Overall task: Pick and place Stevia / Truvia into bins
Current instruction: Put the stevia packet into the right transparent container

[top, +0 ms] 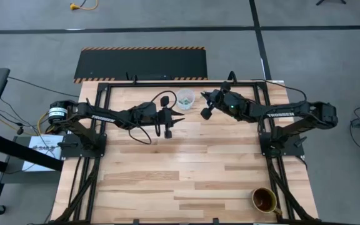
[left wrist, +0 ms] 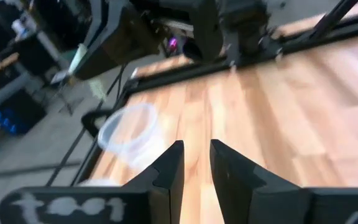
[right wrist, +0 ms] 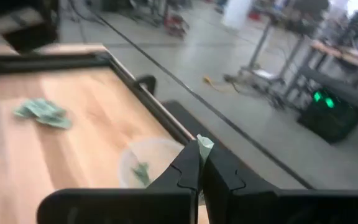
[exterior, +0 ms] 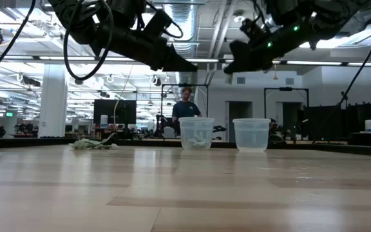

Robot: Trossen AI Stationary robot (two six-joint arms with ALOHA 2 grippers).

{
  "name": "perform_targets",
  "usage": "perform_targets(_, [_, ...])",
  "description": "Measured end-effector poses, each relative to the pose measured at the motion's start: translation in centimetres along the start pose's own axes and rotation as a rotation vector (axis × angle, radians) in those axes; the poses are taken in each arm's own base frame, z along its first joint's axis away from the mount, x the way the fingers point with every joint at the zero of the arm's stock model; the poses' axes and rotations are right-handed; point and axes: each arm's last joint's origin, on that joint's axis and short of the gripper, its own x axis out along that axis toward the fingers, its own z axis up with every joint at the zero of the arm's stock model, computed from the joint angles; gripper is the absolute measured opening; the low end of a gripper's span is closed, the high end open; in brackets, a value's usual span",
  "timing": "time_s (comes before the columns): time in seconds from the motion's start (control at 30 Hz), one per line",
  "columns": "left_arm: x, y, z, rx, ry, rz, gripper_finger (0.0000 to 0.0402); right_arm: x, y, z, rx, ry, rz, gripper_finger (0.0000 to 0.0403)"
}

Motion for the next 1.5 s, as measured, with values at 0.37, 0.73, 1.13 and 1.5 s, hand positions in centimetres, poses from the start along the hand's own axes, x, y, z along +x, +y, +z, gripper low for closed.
perform_targets(0.37, [-0.2,-1.0,-1.0,-0.013,0.166,0.099,0.0073,2.3,-1.0,-2.9,0.032,0.167,-0.223,0.0])
perform_targets(0.73, [-0.2,-1.2,-0.9,-0.013,0.168,0.096,0.0073,2.3,-1.3,-3.7,0.052,0.231,-0.261,0.0015])
perform_targets(1.13, [-0.2,-1.2,-1.0,-0.031,0.174,0.095,0.0073,2.2,-1.2,-3.9,0.031,0.251,-0.258,0.0081])
perform_targets(1.5, [-0.3,-0.9,-1.3,-0.068,0.231,0.239,0.0073,2.1,-0.6,-3.3,0.029,0.2,-0.235,0.0087])
